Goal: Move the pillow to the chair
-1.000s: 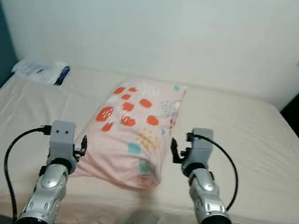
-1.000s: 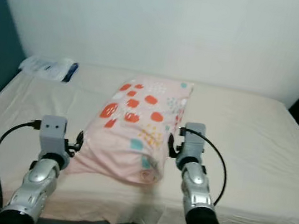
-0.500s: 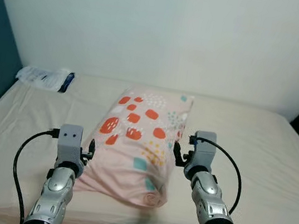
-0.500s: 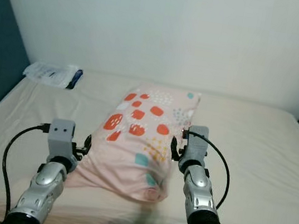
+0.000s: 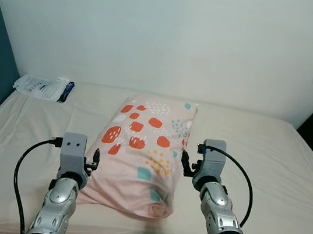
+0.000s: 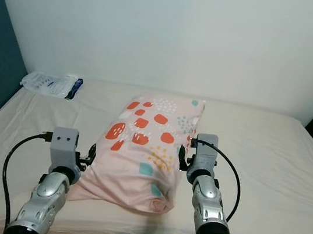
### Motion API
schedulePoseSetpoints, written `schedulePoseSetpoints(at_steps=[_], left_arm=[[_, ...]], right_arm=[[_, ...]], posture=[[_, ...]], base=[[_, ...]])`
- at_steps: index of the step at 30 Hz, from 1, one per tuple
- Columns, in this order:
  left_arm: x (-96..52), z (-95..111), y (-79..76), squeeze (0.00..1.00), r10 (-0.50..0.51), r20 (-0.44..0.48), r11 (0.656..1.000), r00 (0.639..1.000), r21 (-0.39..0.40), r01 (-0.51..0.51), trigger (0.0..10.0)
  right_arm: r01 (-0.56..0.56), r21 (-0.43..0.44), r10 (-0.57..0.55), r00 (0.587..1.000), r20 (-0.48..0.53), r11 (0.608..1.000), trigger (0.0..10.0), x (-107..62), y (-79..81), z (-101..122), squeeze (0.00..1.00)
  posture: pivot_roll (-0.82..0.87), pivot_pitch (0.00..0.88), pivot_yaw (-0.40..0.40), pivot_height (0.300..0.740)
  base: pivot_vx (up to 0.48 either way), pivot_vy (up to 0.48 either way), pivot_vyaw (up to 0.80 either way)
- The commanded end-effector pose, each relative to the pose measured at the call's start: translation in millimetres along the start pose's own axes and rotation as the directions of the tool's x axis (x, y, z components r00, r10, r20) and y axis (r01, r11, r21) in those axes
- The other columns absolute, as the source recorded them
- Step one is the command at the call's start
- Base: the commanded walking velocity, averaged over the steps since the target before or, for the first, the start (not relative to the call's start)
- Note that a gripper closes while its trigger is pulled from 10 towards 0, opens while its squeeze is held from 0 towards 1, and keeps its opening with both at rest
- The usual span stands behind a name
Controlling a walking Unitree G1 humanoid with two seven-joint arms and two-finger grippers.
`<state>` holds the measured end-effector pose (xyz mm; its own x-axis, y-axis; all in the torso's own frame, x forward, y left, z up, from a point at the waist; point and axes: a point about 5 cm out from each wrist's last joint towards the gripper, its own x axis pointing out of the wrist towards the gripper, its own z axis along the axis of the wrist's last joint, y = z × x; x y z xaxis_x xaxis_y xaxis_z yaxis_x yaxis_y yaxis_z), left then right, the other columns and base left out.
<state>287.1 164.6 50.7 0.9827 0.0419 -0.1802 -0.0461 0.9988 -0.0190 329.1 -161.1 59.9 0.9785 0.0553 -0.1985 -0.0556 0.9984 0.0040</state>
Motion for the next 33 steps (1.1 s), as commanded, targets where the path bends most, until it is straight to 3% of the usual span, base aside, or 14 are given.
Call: schedulePoseSetpoints(at_steps=[1,19,25,33], left_arm=[[0.6,-2.1,-1.6,0.0,-0.007,-0.013,1.0,1.0,0.004,0.007,10.0],[0.9,-1.9,-0.1,0.0,-0.001,-0.013,1.0,1.0,0.017,0.001,10.0],[1.5,-5.5,-0.9,0.0,-0.004,-0.038,0.999,0.999,0.037,0.006,10.0],[1.7,-6.7,-3.4,0.0,-0.008,-0.052,0.999,0.999,0.032,0.01,10.0]], right_arm=[[0.011,0.008,-0.011,1.0,-0.024,1.0,10.0,-0.9,-2.5,-4.3,0.0],[-0.006,-0.003,0.006,1.0,-0.02,1.0,10.0,2.7,2.7,0.0,0.0],[-0.056,0.041,0.056,0.998,0.006,0.998,10.0,5.6,9.8,6.7,0.0],[-0.072,0.029,0.071,0.997,0.008,0.997,10.0,8.3,11.9,9.8,0.0]], posture=[[0.04,0.0,-0.061,0.723],[0.05,0.0,-0.064,0.723],[0.05,0.0,-0.059,0.723],[0.05,0.0,-0.06,0.699]], base=[[0.0,0.0,0.0],[0.0,0.0,0.0],[0.0,0.0,0.0],[0.0,0.0,0.0]])
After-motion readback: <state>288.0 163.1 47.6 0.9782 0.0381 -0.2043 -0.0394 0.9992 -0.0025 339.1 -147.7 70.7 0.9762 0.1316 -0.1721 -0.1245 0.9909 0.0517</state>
